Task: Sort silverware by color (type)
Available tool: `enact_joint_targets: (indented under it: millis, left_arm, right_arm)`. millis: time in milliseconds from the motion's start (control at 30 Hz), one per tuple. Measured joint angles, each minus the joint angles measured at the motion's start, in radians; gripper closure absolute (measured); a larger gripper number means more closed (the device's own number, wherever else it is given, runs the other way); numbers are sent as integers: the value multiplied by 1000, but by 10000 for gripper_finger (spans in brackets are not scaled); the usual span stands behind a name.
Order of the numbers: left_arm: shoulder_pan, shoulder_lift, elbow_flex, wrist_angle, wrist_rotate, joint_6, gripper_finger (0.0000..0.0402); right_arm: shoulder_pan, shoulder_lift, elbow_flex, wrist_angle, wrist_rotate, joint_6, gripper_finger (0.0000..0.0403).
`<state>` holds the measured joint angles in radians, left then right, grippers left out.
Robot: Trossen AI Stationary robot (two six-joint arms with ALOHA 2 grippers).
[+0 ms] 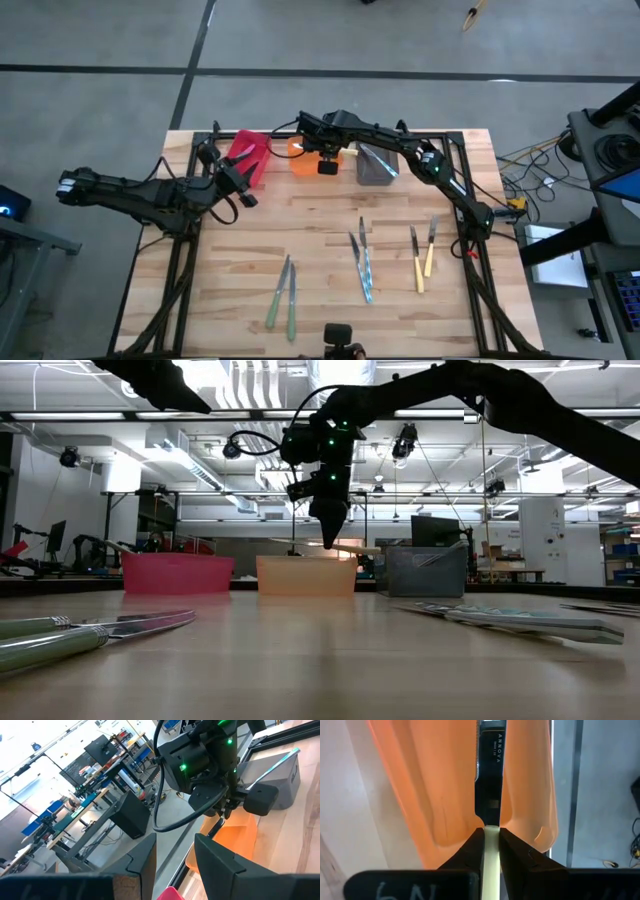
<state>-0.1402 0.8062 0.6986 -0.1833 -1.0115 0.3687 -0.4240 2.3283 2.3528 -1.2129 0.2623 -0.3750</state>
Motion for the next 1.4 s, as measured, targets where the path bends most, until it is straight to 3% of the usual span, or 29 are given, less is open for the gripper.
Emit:
enact_joint_targets:
  millis: [500, 867, 1233, 1400]
  left_arm:
    - [0, 0, 0, 0, 0, 0, 287]
    - [0, 0, 0, -3, 0, 0, 287]
    - [0, 0, 0, -5, 0, -11, 287]
    - [0, 0, 0, -12, 1, -50, 287]
  right_arm:
    - [0, 0, 0, 22, 0, 9, 326]
    - [2, -7, -1, 17, 0, 39, 338]
    - [49, -109, -1, -61, -12, 140, 340]
    - [92, -165, -1, -55, -100, 137, 349]
